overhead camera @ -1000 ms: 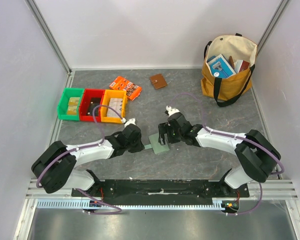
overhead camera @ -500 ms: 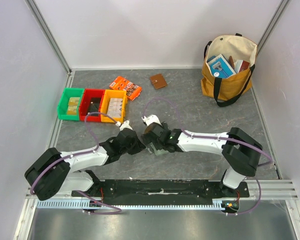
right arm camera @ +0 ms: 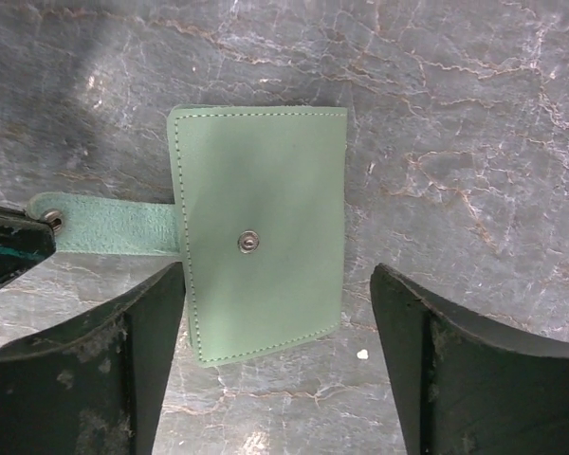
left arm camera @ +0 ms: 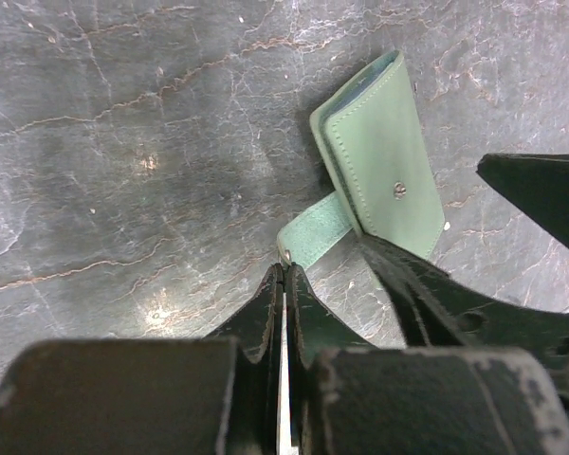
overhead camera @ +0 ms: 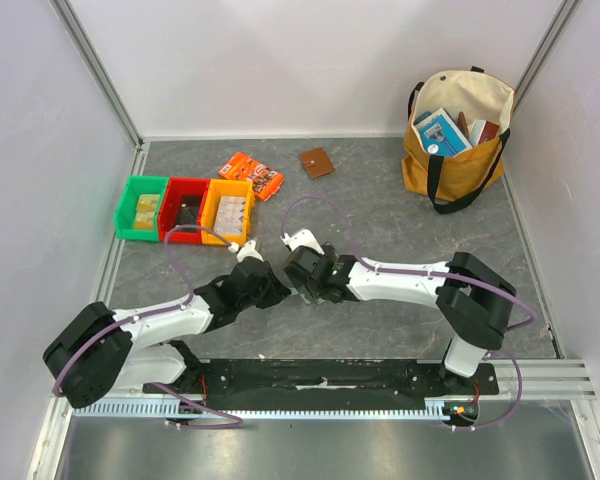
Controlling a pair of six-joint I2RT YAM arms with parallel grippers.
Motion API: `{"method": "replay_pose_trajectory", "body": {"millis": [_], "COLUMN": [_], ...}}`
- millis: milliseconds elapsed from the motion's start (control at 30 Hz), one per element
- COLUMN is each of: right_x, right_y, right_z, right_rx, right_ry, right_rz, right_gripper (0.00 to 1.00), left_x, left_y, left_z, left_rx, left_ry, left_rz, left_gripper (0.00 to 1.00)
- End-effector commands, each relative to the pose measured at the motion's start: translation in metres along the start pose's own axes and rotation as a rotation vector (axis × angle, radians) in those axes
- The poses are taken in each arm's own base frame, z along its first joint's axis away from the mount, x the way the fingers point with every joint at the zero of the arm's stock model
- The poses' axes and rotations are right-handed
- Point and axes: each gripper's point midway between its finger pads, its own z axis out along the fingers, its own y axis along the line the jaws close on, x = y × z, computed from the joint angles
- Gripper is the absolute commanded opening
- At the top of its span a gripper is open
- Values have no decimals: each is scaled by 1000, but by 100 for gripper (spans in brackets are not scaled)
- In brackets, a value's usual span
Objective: Take the credit cards out of the card holder
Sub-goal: Open the card holder at the center of the board.
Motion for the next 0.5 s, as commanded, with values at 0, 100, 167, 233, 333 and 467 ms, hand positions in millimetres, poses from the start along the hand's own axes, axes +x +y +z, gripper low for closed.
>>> {"method": "replay_pose_trajectory", "body": {"millis": [0,100,167,233,333,467], "right_x": [-22,-24,-25,-26,-23,-12], "right_y": [-24,-31,-37,-43,-55,-68], "right_z": [-18,-20,-19,-17,-11,1], "right_rx": [-8,-67,-101,-141,-168,-203], "right_ry": [-26,-16,-9,-2,6,36], "right_rz": [55,107,134,166,212,274], "right_gripper": [80,74,72,68,60,52], "left_x": [-10,-11,-11,-13,-14,-20], "left_y": [7,8,7,8,13,17], "left_z": [-3,-5,-6,-8,-11,-13], "left_rx": [-31,-45,-45,-51,-78,-104], "left_ry": [-54,-52,-51,-58,-59,-76], "left_rz": [11,28,40,46,67,89], "left_gripper": [2,2,2,2,2,2]}}
